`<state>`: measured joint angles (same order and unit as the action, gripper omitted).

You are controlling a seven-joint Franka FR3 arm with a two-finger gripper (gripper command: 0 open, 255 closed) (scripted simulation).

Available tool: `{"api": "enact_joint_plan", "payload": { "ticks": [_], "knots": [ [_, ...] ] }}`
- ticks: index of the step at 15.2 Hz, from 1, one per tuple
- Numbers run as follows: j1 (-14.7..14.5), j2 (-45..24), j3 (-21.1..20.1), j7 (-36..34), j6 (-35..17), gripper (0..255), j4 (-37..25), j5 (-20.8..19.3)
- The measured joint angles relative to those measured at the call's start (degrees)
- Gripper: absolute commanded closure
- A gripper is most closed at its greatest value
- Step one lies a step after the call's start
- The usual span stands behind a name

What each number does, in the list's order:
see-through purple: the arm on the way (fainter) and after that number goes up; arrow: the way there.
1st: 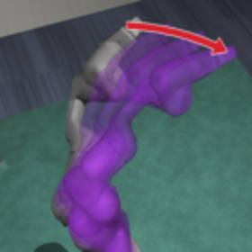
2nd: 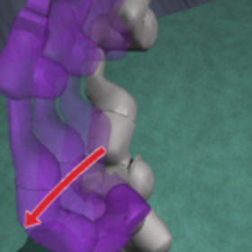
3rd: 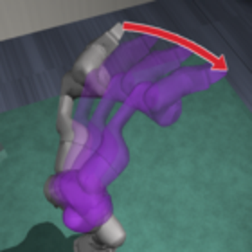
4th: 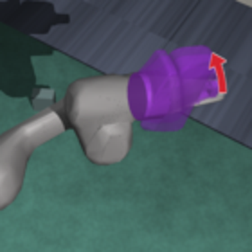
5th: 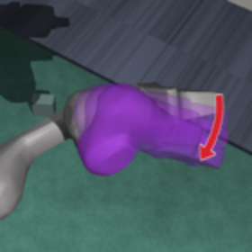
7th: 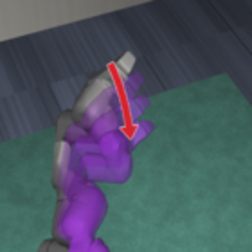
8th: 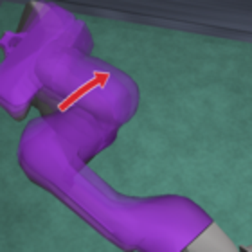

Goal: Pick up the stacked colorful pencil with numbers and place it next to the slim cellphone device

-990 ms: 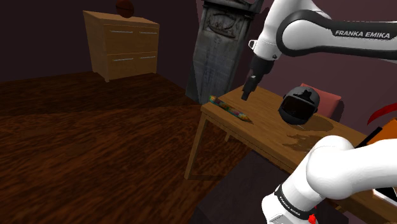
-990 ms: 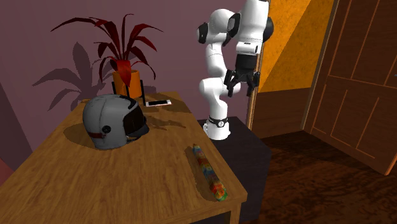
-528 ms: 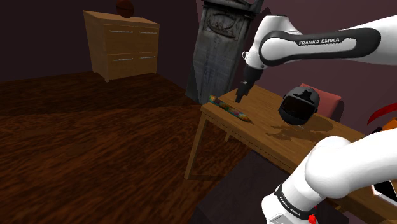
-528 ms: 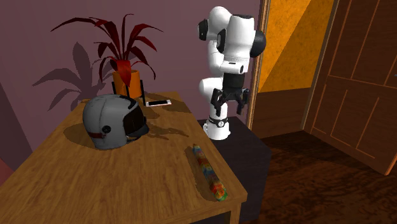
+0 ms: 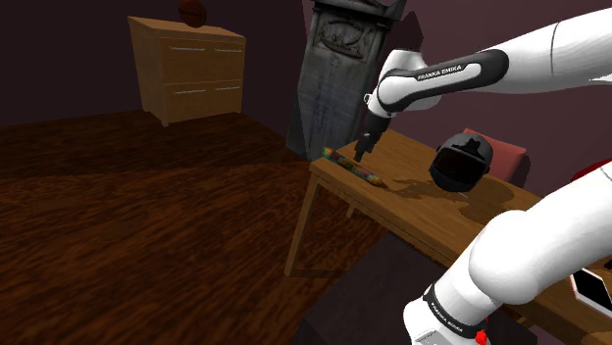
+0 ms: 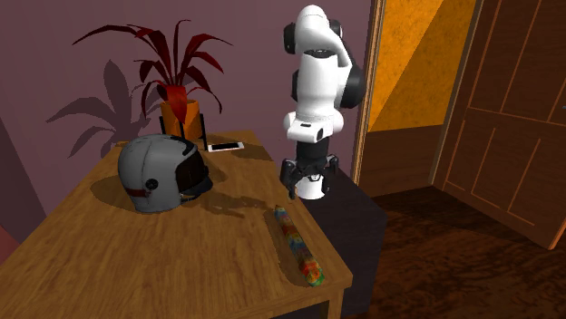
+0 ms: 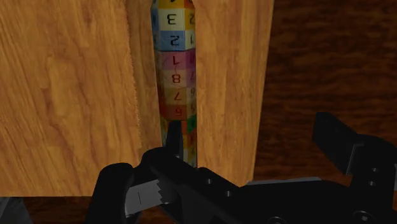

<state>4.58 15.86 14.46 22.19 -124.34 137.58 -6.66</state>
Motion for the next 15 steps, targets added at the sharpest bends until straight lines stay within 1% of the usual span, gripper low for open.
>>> {"api": "enact_joint_plan", "payload": {
  "ticks": [4,6,12,15],
  "knots": [
    [0.5,-8.7,3.1,4.9,-3.7,0,-4.6,3.4],
    [0.8,-12.5,4.0,7.0,-6.0,0,-5.7,5.2],
    [0.9,-16.7,4.3,8.6,-10.8,0,-4.9,7.1],
    [0.9,-17.4,4.3,8.8,-11.7,0,-4.6,7.4]
  ]
}}
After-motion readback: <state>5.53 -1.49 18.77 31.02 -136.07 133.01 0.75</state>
